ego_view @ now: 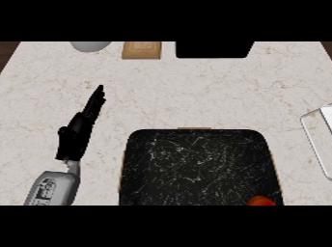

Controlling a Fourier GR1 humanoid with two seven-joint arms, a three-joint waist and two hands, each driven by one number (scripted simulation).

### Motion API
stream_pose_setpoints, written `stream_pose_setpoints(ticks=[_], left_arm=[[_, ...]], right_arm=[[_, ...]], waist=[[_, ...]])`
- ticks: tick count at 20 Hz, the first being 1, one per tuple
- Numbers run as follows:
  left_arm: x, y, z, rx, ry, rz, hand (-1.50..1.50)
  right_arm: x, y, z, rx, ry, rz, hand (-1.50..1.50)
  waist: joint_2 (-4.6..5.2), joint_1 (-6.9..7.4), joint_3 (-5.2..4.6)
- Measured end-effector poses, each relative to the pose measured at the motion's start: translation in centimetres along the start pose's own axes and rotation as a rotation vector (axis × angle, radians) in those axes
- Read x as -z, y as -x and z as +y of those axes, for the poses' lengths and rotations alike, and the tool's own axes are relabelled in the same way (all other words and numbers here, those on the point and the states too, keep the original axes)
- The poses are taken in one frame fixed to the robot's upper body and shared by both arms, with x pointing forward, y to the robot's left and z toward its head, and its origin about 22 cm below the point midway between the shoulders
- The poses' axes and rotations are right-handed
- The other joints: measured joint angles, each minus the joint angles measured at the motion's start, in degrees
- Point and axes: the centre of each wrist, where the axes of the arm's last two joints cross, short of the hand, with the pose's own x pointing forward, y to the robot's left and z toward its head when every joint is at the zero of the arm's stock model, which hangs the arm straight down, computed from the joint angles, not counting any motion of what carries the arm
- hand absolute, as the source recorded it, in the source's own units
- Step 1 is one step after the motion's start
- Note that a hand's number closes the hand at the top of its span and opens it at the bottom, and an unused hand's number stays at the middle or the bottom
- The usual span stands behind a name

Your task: Pick the can from the tray and place it in the tiered shelf

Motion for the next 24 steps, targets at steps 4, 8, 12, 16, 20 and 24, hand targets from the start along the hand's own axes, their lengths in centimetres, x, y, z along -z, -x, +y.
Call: stream_pose_setpoints(ticks=[4,8,12,16,20,24], left_arm=[[-0.1,-0.5,1.1,-0.001,-0.004,0.002,0.00],[-0.7,-0.3,1.1,0.005,-0.005,0.004,0.00],[-0.7,-0.3,0.8,0.005,-0.002,0.005,0.00],[-0.5,-0.4,1.2,0.002,-0.005,0.006,0.00],[-0.6,-0.2,1.0,0.004,-0.012,0.009,0.00],[-1.0,0.0,1.7,0.003,-0.029,0.014,0.00]], right_arm=[[-0.2,-0.9,-0.6,0.055,-0.045,0.007,-1.50],[0.5,-1.7,-2.1,0.131,-0.031,0.018,-1.50],[1.6,-2.7,-4.3,0.262,0.044,0.057,-1.50],[2.9,-3.3,-8.5,0.337,0.145,0.113,-1.50],[3.8,-2.2,-13.4,0.353,0.192,0.203,-1.50],[3.9,-0.5,-17.7,0.309,0.155,0.309,-1.50]], waist=[[-0.01,-0.02,0.01],[0.01,0.01,0.01],[-0.02,-0.06,0.03],[-0.04,-0.31,0.03],[-0.08,-0.72,0.04],[-0.20,-1.41,0.07]])
